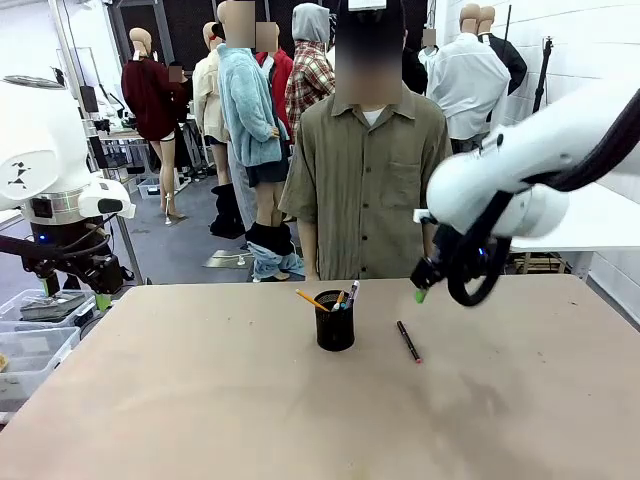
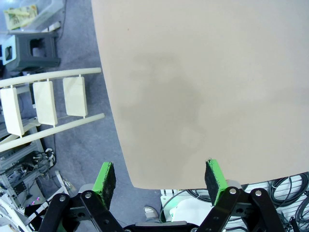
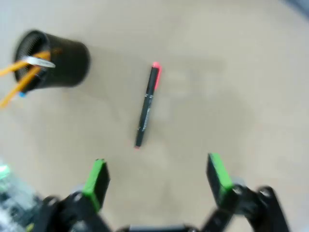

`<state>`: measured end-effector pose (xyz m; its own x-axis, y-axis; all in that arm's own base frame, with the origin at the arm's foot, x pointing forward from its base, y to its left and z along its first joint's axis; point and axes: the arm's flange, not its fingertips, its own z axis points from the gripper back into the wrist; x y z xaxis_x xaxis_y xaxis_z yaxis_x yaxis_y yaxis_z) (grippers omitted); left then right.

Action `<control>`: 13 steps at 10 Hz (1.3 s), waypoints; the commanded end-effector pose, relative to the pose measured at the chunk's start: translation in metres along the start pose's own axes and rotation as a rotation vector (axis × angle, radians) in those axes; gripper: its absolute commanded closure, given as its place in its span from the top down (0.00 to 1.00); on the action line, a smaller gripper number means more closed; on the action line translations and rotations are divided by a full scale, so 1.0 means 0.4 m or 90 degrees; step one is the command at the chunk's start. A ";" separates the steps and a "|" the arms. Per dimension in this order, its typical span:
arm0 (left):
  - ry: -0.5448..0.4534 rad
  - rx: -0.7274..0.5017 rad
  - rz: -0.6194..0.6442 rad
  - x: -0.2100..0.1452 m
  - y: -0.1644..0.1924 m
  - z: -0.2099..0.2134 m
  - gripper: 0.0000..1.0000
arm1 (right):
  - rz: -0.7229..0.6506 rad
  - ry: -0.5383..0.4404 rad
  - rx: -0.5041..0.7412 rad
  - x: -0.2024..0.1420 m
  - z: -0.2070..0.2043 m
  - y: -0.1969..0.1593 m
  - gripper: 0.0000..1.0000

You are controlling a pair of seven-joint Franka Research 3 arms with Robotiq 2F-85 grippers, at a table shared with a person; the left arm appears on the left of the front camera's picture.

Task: Place the pens into the pen holder.
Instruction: Pick up a writing instrument from the table and place it into the Pen holder.

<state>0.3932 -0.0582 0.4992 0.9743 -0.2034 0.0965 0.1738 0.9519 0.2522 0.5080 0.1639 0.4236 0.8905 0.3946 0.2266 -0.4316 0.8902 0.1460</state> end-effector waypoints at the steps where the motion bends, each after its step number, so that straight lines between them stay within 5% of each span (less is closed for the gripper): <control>1: 0.004 0.013 0.005 -0.002 0.000 0.002 0.96 | 0.027 0.077 0.013 0.147 0.035 0.098 1.00; 6: 0.004 0.013 0.005 -0.002 0.000 0.002 0.96 | -0.006 0.189 -0.080 0.171 -0.116 0.117 1.00; 13: 0.004 0.013 0.005 -0.002 0.000 0.002 0.96 | -0.031 0.187 -0.078 0.116 -0.241 0.078 1.00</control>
<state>0.3931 -0.0582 0.4992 0.9743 -0.2037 0.0963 0.1741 0.9519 0.2521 0.5523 0.2311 0.3556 0.9132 0.3975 -0.0900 -0.3972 0.9175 0.0219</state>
